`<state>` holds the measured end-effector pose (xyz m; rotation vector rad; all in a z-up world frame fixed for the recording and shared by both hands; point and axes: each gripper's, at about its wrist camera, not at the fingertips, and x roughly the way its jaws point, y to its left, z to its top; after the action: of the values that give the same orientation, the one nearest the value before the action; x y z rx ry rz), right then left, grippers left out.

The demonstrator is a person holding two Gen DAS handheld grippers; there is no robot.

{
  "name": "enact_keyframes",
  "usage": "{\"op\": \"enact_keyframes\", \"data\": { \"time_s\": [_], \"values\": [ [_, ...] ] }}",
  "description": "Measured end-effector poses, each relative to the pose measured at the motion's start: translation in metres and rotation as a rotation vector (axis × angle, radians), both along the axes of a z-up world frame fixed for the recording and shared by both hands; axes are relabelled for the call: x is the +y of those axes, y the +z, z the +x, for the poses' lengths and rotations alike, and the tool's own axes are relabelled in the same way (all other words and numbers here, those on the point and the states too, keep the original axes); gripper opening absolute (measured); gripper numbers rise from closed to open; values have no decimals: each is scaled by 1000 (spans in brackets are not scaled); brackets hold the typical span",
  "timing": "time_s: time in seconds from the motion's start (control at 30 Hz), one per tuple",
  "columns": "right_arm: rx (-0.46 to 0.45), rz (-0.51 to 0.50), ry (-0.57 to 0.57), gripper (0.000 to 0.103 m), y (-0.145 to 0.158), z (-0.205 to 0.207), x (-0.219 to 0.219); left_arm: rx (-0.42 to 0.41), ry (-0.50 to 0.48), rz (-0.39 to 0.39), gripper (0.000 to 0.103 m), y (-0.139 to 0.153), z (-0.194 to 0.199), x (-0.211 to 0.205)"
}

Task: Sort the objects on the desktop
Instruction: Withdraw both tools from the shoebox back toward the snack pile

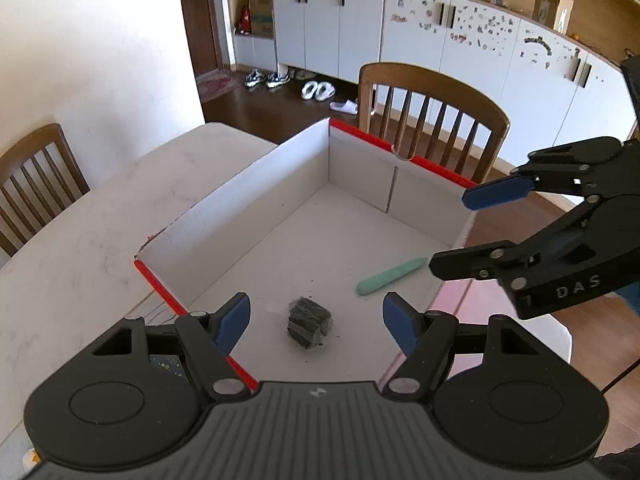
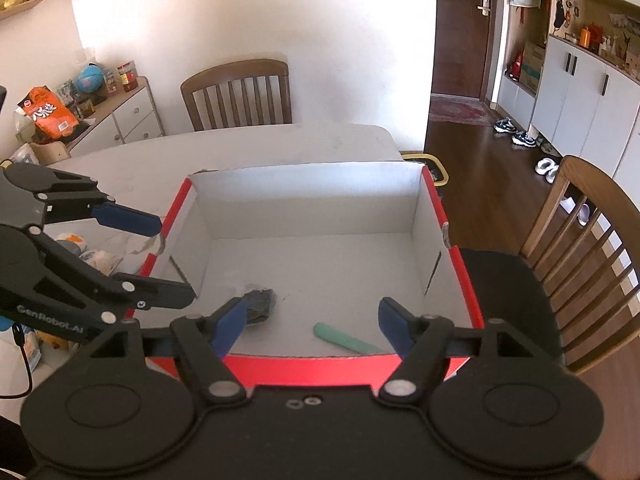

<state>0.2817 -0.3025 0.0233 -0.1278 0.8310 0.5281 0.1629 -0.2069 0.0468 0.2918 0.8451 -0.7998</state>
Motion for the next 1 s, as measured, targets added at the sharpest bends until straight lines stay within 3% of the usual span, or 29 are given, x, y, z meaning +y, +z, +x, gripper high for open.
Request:
{"op": "enact_keyframes", "data": {
  "time_s": [0.47,1.0],
  "values": [
    [-17,5,-26,80,4,-33,19,4,47,-84,73,4,-34,51],
    [-16,28,-50,90,3,-71,69,-39,50,-120,89,-3,-69,122]
  ]
}}
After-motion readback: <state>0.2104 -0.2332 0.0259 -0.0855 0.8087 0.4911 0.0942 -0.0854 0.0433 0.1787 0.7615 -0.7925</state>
